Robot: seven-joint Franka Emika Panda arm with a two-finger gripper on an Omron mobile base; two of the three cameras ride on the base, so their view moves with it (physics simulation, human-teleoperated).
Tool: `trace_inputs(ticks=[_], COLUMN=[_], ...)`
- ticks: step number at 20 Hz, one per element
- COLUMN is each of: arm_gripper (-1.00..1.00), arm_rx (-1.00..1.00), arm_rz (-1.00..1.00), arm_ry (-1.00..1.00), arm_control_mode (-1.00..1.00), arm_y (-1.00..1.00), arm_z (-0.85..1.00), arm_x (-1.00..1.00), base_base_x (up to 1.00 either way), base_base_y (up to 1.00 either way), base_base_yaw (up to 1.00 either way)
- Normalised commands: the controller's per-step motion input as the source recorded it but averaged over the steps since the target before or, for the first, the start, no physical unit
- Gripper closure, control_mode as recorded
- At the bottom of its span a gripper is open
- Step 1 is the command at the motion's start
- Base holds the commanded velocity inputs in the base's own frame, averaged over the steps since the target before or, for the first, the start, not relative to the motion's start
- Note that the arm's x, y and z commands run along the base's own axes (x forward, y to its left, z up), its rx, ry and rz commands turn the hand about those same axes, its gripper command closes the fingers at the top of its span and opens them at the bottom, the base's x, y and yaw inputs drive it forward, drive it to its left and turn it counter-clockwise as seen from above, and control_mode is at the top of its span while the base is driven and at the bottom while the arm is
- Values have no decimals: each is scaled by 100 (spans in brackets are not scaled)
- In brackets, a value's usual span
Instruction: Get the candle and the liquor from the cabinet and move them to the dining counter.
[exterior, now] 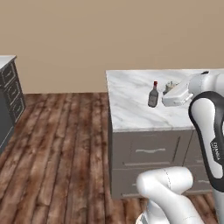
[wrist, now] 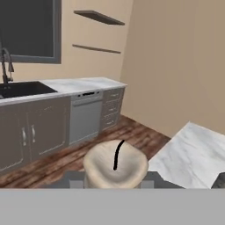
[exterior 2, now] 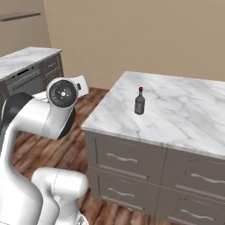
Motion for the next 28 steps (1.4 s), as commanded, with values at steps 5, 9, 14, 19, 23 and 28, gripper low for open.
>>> trace_inputs(ticks=[5, 9, 14, 19, 23, 28], arm_gripper=[100, 100, 100, 100, 100, 100], arm_rx=[0, 0, 0, 0, 0, 0], arm_rz=[0, 0, 0, 0, 0, 0], arm_ry=[0, 0, 0, 0, 0, 0], arm_control_mode=[100, 100, 100, 100, 100, 100], arm_y=[0, 0, 0, 0, 0, 0], arm_z=[0, 0, 0, 0, 0, 0], arm_x=[0, 0, 0, 0, 0, 0], base_base_x=[30, 33, 36, 39, 51, 63], base_base_y=[-71, -74, -73, -70, -53, -33], base_base_yaw=[5, 0, 0, 0, -1, -6])
